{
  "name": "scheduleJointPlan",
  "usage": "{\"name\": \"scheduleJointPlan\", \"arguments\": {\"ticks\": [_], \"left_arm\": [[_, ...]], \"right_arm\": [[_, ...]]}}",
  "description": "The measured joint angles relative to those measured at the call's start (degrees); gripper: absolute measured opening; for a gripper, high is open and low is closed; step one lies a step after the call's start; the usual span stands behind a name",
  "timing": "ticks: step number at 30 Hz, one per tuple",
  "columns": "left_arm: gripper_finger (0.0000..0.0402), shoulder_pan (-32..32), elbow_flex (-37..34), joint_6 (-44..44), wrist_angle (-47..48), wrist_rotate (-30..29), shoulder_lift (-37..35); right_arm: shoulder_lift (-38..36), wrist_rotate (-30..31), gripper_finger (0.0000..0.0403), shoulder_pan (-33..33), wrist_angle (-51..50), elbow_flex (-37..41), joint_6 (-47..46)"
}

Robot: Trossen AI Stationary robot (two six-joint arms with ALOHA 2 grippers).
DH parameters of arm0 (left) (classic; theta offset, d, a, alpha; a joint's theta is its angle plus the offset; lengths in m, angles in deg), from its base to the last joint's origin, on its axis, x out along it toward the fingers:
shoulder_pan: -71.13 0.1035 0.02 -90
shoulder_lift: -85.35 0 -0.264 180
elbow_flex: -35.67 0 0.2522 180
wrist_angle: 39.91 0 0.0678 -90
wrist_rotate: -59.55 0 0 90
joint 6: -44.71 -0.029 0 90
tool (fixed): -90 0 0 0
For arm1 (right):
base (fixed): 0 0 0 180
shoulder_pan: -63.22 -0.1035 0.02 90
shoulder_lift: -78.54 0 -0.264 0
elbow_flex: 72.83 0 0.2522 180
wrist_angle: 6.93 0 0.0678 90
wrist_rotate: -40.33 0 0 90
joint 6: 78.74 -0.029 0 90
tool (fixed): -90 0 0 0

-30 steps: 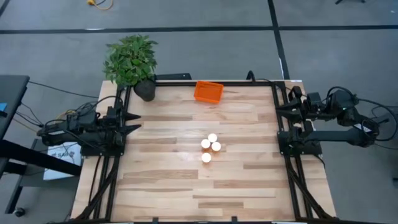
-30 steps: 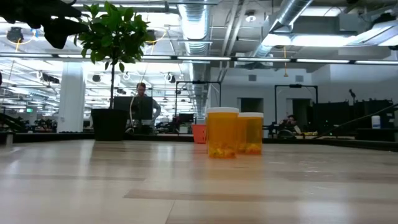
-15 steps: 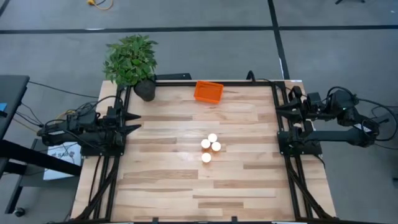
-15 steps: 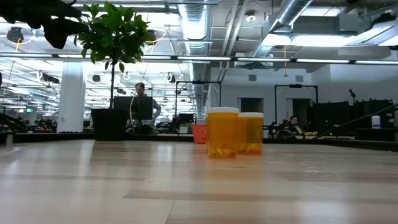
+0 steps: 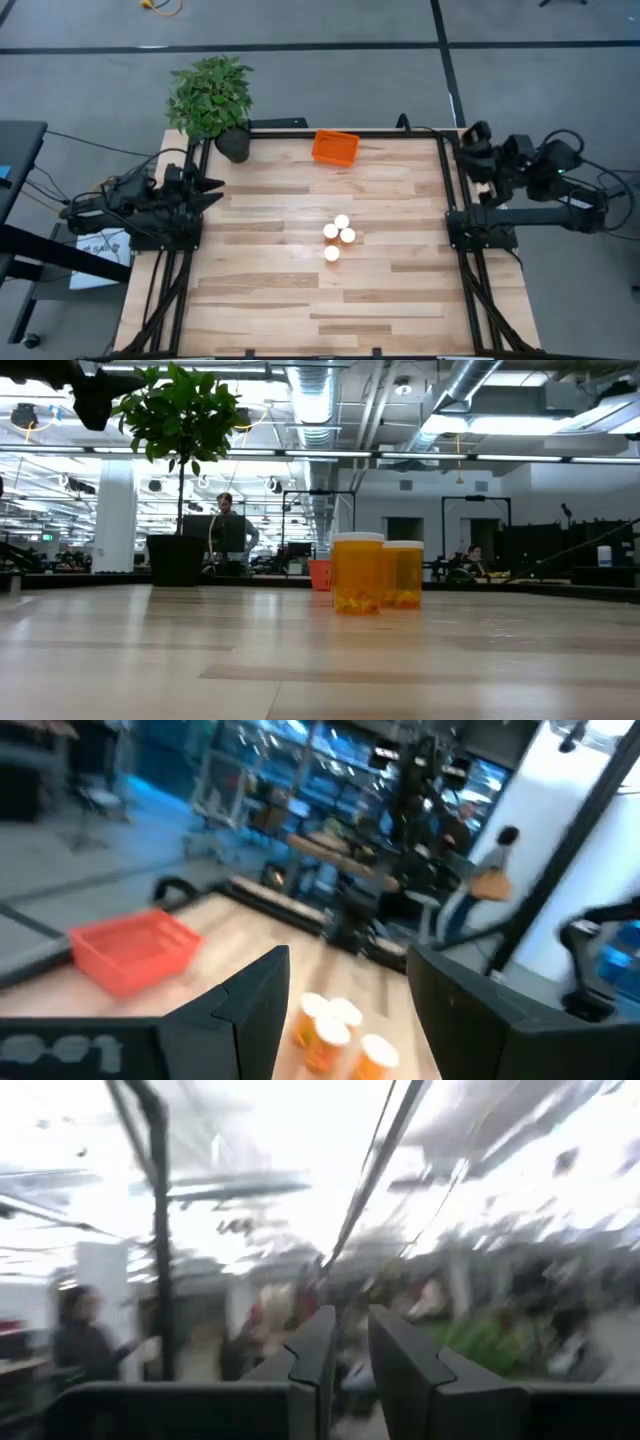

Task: Pick and place pill bottles into a basket
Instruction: Put the orange medicine bottle into the orange bin

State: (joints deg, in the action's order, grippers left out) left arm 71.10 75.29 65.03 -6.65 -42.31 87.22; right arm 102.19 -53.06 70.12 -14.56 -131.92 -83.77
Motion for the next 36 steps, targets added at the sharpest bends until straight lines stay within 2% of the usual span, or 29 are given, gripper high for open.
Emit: {"name": "scheduleJointPlan", "arguments": {"ticks": [4, 9, 11, 14, 17, 21, 26, 31, 36], "left_arm": [[0.0194, 0.0, 0.0, 1.3, 1.4, -8.5, 0.6], [0.0194, 0.0, 0.0, 5.0, 1.6, -15.5, 1.1], [0.0194, 0.0, 0.0, 3.9, 1.4, -16.1, 1.3], [0.0194, 0.0, 0.0, 0.2, 1.2, -15.6, 2.3], [0.0194, 0.0, -1.2, -3.4, -1.7, -11.5, 4.6], [0.0194, 0.0, -3.5, -6.1, -7.3, -6.3, 9.4], [0.0194, 0.0, -4.7, -7.3, -8.5, -5.1, 15.1], [0.0194, 0.0, -4.7, -7.3, -11.0, -4.9, 18.2], [0.0194, 0.0, -4.7, -7.2, -12.9, -4.9, 20.4]], "right_arm": [[1.4, 5.8, 0.0059, 0.0, 7.9, 0.0, -7.4], [5.8, 8.4, 0.0059, 0.0, 16.9, 0.0, -3.1], [9.2, 11.4, 0.0059, 0.0, 18.5, 0.0, -0.9], [13.7, 22.0, 0.0059, 0.0, 15.5, 0.1, 5.5], [18.9, 28.3, 0.0059, 0.5, 12.0, 0.0, 6.3], [27.8, 23.5, 0.0059, 2.0, 0.7, 0.3, 7.6], [36.2, 23.1, 0.0061, 2.3, -7.0, 1.0, 2.7], [39.0, 22.9, 0.0077, 2.2, -19.6, 1.0, -2.9], [40.5, 20.1, 0.0123, 0.1, -27.1, 1.8, -8.2]]}}
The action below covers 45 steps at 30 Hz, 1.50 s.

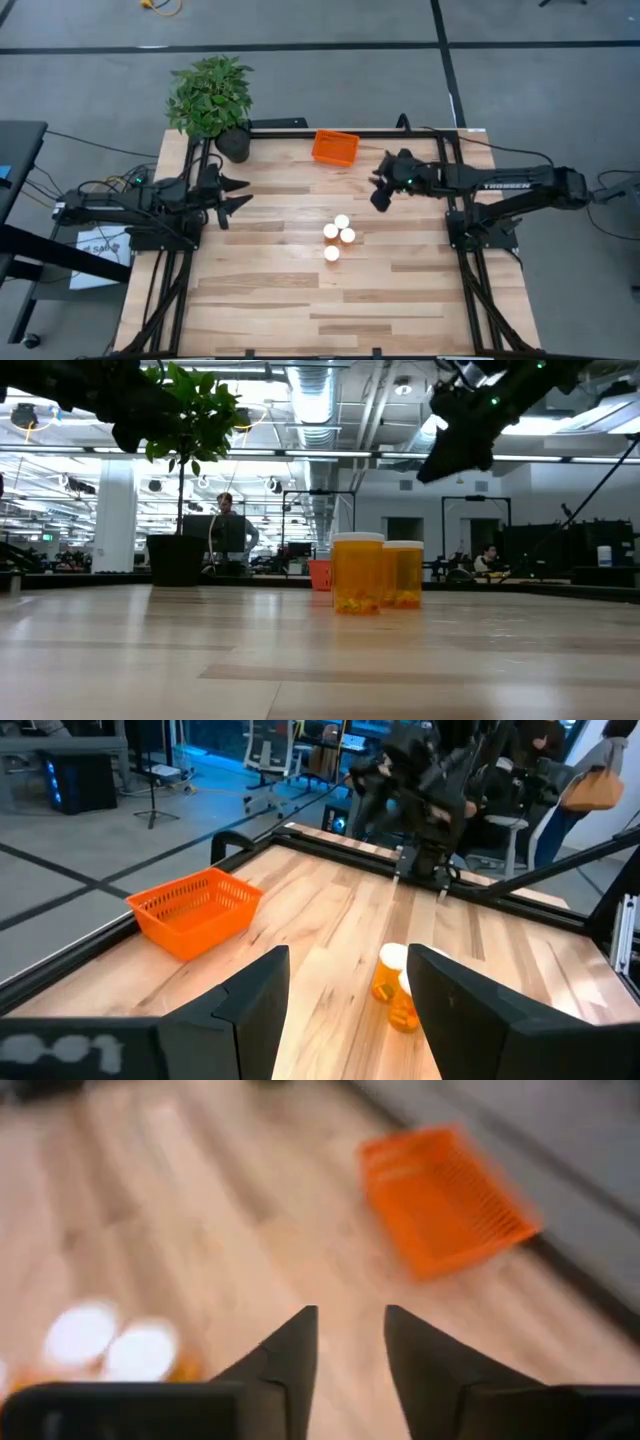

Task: Pick and place pill bottles into a basket
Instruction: Put the orange medicine bottle into the orange bin

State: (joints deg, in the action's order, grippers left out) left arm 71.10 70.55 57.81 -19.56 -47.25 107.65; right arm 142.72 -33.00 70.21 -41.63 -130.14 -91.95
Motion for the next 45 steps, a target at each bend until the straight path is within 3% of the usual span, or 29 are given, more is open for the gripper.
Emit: {"name": "scheduleJointPlan", "arguments": {"ticks": [5, 10, 18, 23, 32, 41, 45], "left_arm": [[0.0194, 0.0, 0.0, 0.1, -1.4, 0.0, 1.5], [0.0194, 0.0, 0.0, 0.1, -1.6, 0.0, 2.6], [0.0194, 0.0, 0.0, -0.7, -3.0, 0.0, 2.9], [0.0194, 0.0, 0.0, -2.2, -4.3, 0.0, 2.8], [0.0194, 0.0, 0.0, -2.4, -4.5, 0.0, 2.8], [0.0194, 0.0, 0.0, -2.4, -4.3, 0.0, 2.8], [0.0194, 0.0, 0.0, -2.4, -4.1, 0.0, 2.8]], "right_arm": [[-0.2, 0.9, 0.0182, -5.0, 1.2, 3.7, -3.9], [-0.5, 5.3, 0.0219, -13.5, 13.5, 13.5, -8.6], [1.1, 12.0, 0.0228, -26.9, 40.9, 26.6, -9.1], [7.0, 16.8, 0.0228, -31.8, 48.8, 30.2, -6.9], [22.9, 19.2, 0.0228, -33.6, 66.3, 30.3, -6.4], [27.8, 19.1, 0.0228, -31.8, 69.7, 30.2, -4.7], [31.2, 15.1, 0.0228, -29.0, 69.6, 28.8, -4.7]]}}
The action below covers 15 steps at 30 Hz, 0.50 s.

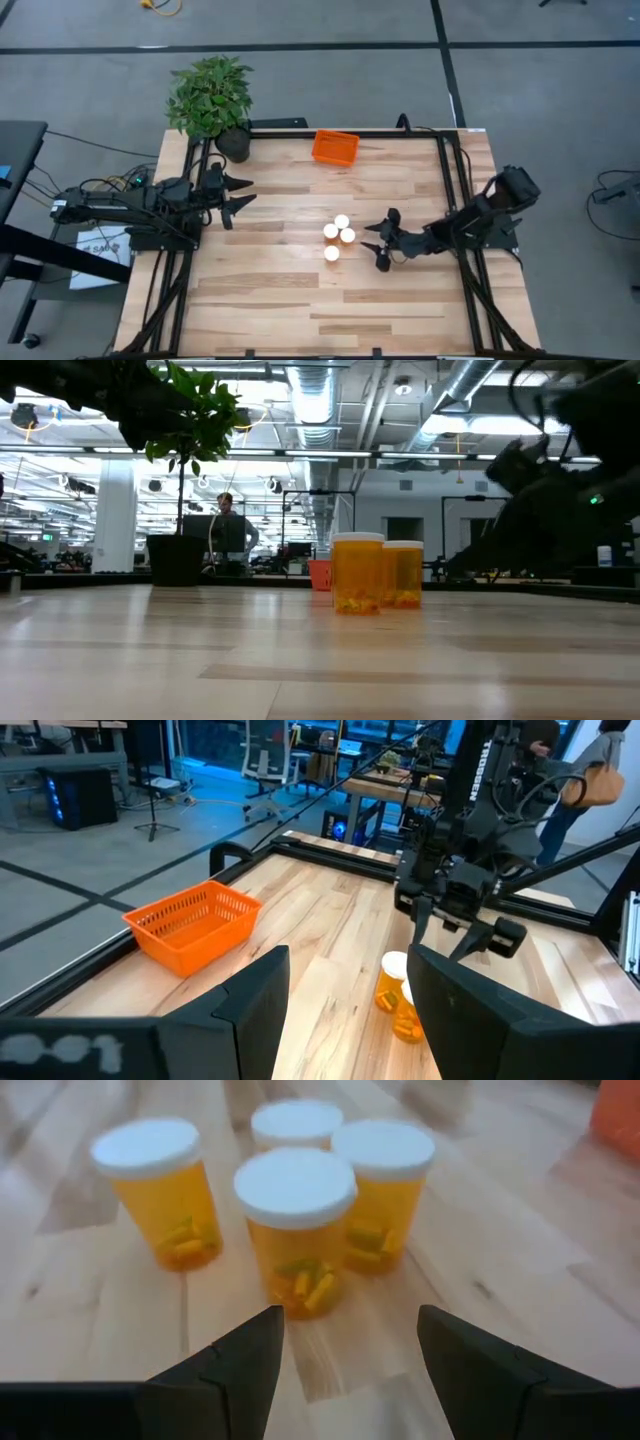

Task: Pick and place pill bottles into a basket
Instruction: Put the orange medicine bottle into the orange bin

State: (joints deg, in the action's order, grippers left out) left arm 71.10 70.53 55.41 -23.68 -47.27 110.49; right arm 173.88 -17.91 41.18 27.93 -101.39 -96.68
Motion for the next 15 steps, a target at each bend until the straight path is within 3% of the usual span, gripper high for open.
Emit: {"name": "scheduleJointPlan", "arguments": {"ticks": [15], "left_arm": [[0.0194, 0.0, 0.0, 1.2, 1.6, 0.0, 0.0]], "right_arm": [[10.1, -0.9, 0.0256, 0.3, 0.6, -7.3, 1.7]]}}
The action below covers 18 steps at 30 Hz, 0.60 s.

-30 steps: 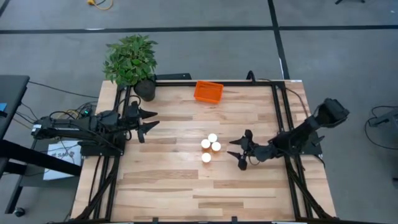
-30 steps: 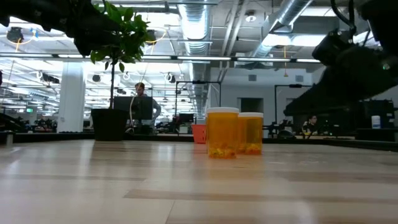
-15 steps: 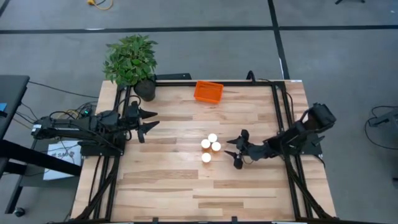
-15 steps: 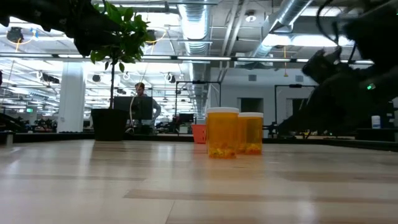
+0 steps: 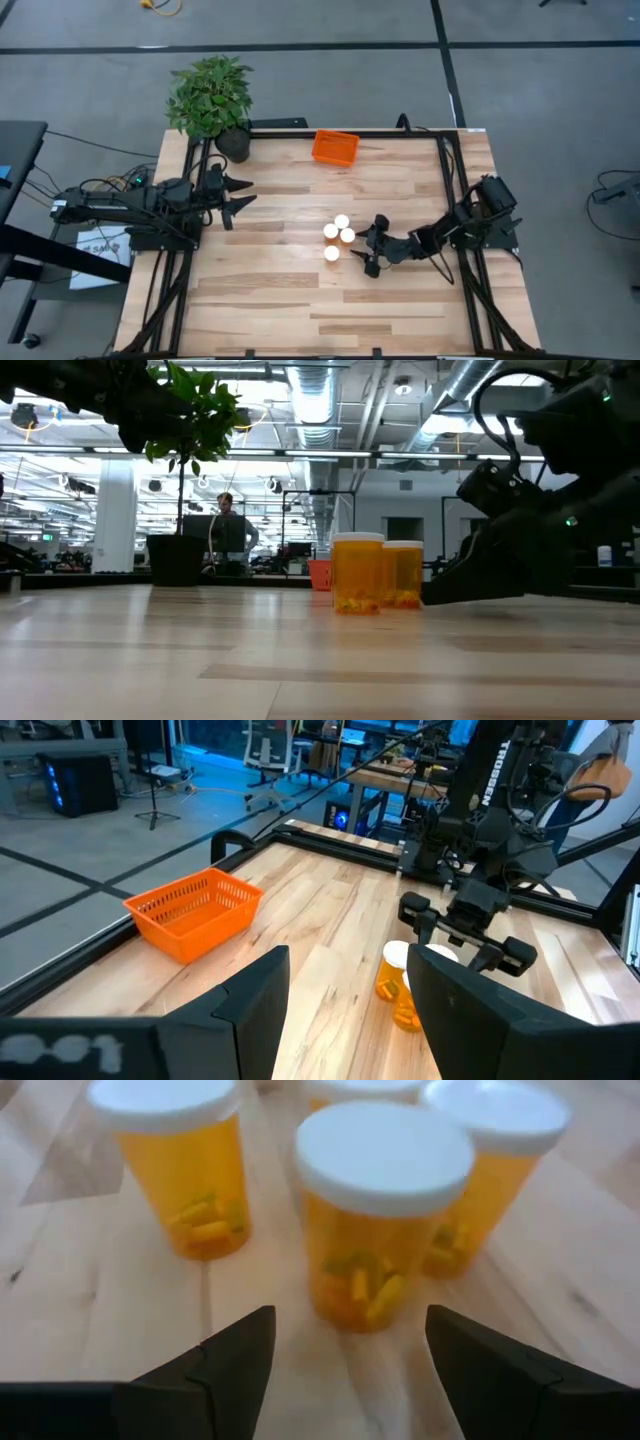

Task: Pick and place pill bottles into a basket
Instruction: Put the orange medicine bottle into the orange bin

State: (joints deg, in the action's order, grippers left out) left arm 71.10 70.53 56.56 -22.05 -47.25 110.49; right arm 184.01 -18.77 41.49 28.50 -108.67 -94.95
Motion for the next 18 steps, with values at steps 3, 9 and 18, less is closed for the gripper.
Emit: {"name": "scheduleJointPlan", "arguments": {"ticks": [3, 9, 18], "left_arm": [[0.0194, 0.0, 0.0, 0.1, 0.0, 0.0, 0.0], [0.0194, 0.0, 0.0, 0.2, 0.0, 0.0, 0.0], [0.0194, 0.0, 0.0, 0.1, 0.2, 0.0, 0.0]], "right_arm": [[0.0, 2.0, 0.0256, 0.1, 0.2, -0.3, 1.3], [0.0, 2.0, 0.0256, 0.9, 1.0, -0.7, 1.7], [0.0, -1.9, 0.0256, 2.2, 1.1, -1.7, 3.8]]}}
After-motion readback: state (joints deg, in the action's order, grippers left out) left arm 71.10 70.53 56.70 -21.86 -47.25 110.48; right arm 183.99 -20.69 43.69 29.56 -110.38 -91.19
